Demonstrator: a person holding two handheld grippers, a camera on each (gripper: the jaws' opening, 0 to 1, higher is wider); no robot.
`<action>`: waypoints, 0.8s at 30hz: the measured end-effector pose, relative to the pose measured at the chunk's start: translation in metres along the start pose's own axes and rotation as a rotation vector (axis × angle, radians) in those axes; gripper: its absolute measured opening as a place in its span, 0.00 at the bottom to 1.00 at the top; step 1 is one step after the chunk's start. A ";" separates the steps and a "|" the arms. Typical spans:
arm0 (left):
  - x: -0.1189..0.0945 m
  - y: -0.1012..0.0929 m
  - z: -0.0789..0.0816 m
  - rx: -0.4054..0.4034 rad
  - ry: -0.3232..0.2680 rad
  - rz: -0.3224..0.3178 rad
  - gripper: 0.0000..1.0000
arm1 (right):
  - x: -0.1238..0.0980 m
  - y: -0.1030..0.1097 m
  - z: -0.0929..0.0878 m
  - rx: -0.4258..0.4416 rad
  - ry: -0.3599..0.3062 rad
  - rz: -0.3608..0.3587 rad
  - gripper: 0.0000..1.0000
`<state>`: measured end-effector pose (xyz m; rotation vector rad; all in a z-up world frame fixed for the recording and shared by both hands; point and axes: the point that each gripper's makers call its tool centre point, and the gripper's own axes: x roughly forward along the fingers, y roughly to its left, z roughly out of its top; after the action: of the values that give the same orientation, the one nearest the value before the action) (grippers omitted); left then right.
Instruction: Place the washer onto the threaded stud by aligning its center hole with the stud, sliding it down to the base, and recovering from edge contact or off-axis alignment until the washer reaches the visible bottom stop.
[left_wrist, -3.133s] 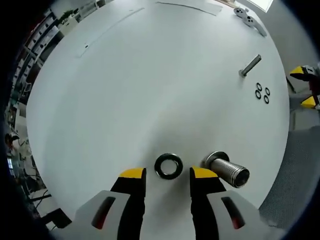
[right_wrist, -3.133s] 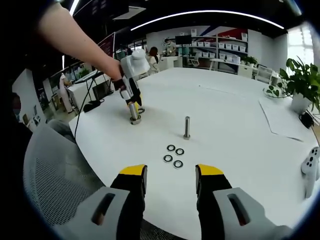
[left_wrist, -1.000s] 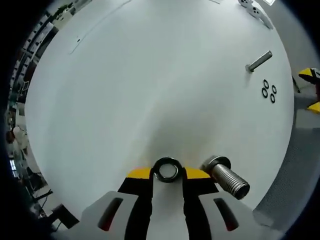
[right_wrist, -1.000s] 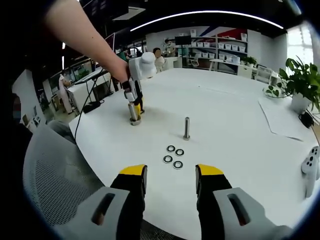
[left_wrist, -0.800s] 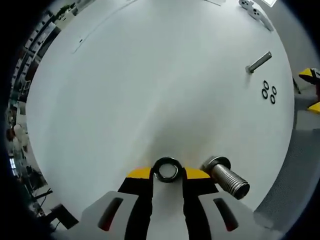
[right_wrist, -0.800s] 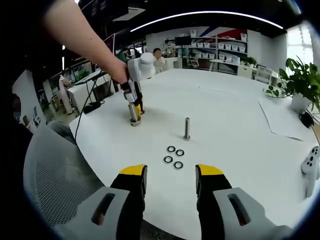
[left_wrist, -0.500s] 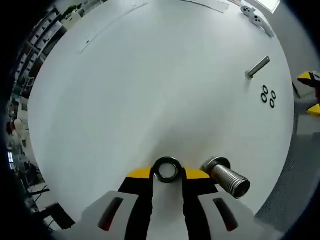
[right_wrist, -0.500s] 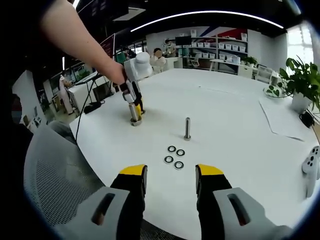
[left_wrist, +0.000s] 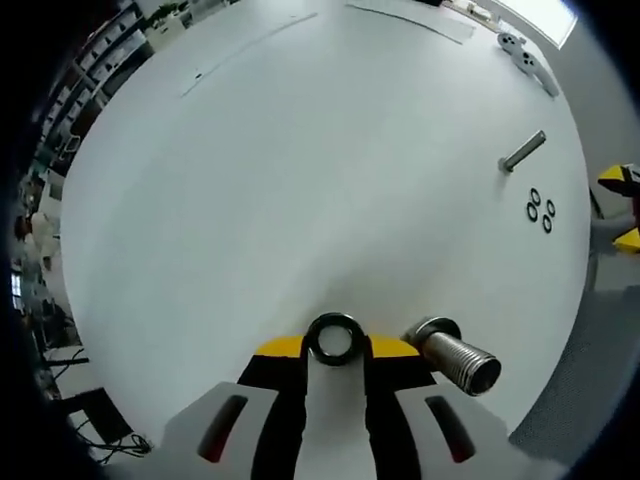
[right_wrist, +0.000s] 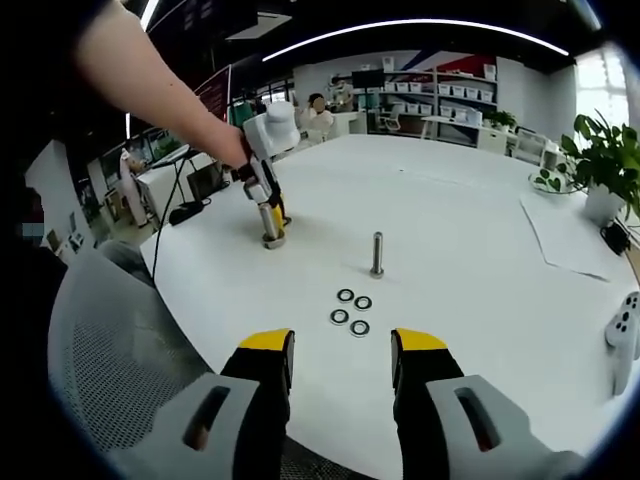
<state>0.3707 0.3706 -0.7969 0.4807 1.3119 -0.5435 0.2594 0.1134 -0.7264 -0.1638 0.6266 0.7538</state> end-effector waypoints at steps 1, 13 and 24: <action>0.000 -0.001 -0.001 -0.003 0.000 0.002 0.19 | 0.000 0.000 0.000 0.000 0.001 0.001 0.42; -0.007 -0.008 -0.023 0.035 0.040 0.017 0.18 | 0.001 0.002 -0.003 -0.007 0.015 0.010 0.42; -0.034 -0.005 -0.031 -0.020 -0.006 0.028 0.18 | 0.002 0.004 -0.004 -0.018 0.028 0.017 0.42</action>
<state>0.3381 0.3894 -0.7698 0.4797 1.3021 -0.5082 0.2558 0.1162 -0.7306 -0.1856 0.6484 0.7746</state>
